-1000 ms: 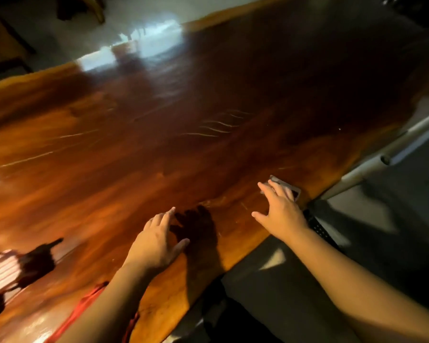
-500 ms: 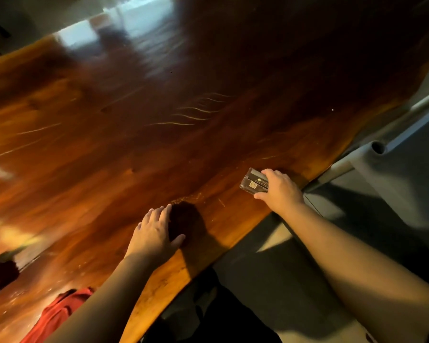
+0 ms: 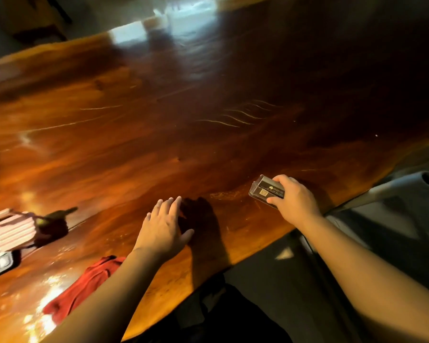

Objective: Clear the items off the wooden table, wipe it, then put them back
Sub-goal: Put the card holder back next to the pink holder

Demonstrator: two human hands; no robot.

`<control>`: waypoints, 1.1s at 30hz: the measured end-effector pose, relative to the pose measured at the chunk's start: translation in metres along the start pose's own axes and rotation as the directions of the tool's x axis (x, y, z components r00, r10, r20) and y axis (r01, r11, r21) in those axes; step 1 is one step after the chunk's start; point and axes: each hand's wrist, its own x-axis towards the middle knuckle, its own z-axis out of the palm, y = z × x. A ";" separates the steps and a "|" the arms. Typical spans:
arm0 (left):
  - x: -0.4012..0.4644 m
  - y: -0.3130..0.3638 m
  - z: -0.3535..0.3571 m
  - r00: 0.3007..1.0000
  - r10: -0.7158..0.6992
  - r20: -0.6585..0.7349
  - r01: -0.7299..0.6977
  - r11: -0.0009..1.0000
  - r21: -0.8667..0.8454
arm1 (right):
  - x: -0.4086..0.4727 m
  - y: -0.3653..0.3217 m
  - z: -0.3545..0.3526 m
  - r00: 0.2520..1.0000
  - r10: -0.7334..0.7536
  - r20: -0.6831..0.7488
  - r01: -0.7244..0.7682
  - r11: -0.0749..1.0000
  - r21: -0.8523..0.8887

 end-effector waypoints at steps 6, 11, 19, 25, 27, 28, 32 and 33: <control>-0.042 -0.070 -0.012 0.989 -0.130 -0.067 0.129 0.991 -0.025 | -0.011 -0.092 0.018 0.984 -0.174 0.028 0.174 0.985 0.000; -0.086 -0.139 -0.019 0.945 -0.301 -0.132 0.288 0.952 -0.106 | -0.017 -0.180 0.043 0.943 -0.319 0.090 0.324 0.945 -0.041; -0.145 -0.222 -0.023 0.869 -0.478 -0.127 0.435 0.860 -0.266 | -0.020 -0.307 0.094 0.841 -0.501 0.203 0.527 0.844 -0.102; -0.184 -0.257 -0.018 0.820 -0.550 -0.159 0.467 0.803 -0.370 | -0.024 -0.387 0.132 0.745 -0.596 0.299 0.651 0.747 -0.134; -0.192 -0.265 -0.014 0.805 -0.573 -0.154 0.480 0.782 -0.398 | -0.024 -0.406 0.146 0.719 -0.616 0.322 0.681 0.717 -0.149; -0.196 -0.269 -0.012 0.799 -0.583 -0.149 0.486 0.771 -0.412 | -0.024 -0.414 0.152 0.706 -0.625 0.333 0.696 0.700 -0.160; -0.209 -0.280 -0.005 0.780 -0.610 -0.141 0.500 0.743 -0.445 | -0.023 -0.437 0.179 0.685 -0.626 0.371 0.717 0.670 -0.194; -0.211 -0.282 -0.004 0.778 -0.611 -0.146 0.499 0.742 -0.449 | -0.022 -0.441 0.184 0.684 -0.625 0.377 0.719 0.665 -0.203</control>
